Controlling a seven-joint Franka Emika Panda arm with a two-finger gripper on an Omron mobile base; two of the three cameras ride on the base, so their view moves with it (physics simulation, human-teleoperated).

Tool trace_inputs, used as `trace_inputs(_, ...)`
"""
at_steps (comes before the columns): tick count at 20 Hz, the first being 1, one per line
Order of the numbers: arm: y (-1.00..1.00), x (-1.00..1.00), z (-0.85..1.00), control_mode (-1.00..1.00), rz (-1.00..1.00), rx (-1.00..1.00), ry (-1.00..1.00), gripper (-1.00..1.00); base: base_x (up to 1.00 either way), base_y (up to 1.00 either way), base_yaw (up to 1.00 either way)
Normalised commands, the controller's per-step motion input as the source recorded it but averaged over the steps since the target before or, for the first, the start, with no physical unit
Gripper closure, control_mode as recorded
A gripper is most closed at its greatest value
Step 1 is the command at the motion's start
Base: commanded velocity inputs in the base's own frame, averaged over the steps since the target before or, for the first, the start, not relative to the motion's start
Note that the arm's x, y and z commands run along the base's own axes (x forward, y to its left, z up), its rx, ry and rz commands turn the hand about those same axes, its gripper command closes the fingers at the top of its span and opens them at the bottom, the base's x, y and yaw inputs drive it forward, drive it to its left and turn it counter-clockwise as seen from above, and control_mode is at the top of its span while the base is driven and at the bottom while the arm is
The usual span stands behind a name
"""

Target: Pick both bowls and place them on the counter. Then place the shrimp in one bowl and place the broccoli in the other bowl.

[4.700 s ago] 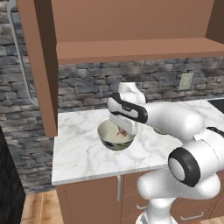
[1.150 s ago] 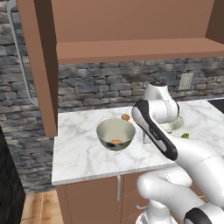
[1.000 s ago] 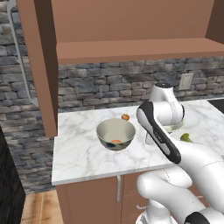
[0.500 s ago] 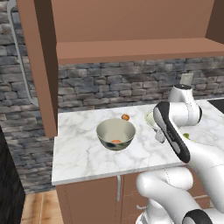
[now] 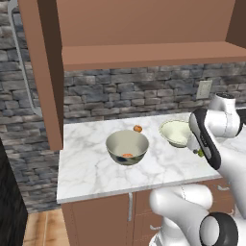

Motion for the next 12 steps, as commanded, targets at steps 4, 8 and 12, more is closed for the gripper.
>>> trace_inputs(4, -0.72, 0.0, -0.15, -1.0, -0.25, 0.07, 0.0, -1.0, 0.0, 0.0, 0.0)
trace_inputs(8, -0.61, 0.07, -0.21, -1.0, -0.15, 0.06, 0.03, -1.0, 0.0, 0.0, 0.0)
trace_inputs(12, -0.32, 0.29, -0.43, -1.0, -0.04, 0.06, 0.01, -1.0, 0.0, 0.0, 0.0)
